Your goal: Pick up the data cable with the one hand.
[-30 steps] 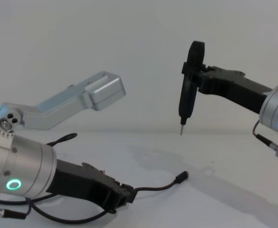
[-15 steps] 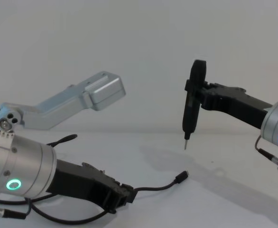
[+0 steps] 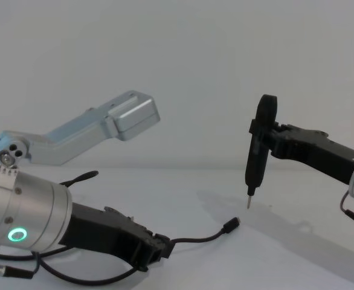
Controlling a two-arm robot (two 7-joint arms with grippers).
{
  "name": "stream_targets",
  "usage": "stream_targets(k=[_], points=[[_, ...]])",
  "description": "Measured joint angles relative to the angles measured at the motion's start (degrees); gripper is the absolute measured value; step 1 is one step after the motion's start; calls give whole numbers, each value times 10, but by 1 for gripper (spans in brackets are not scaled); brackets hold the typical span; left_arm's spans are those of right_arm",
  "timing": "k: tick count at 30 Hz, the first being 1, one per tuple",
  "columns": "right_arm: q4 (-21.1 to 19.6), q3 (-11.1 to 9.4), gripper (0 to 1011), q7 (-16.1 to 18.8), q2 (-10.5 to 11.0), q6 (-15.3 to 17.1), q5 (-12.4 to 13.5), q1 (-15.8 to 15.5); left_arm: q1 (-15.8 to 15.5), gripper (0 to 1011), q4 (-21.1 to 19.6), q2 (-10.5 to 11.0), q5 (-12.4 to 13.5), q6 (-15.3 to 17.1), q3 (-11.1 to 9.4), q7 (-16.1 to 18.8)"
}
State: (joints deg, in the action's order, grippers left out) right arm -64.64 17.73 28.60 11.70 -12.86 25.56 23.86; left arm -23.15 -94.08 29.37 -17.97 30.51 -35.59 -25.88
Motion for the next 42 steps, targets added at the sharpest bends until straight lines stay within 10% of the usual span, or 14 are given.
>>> stream_targets(k=[19,42], points=[[-66,14,274,41,23,18,20,-28,0,49,0,0,0,0,0,0],[-47,30,275,48,26,10,22,-12,0,48,0,0,0,0,0,0]])
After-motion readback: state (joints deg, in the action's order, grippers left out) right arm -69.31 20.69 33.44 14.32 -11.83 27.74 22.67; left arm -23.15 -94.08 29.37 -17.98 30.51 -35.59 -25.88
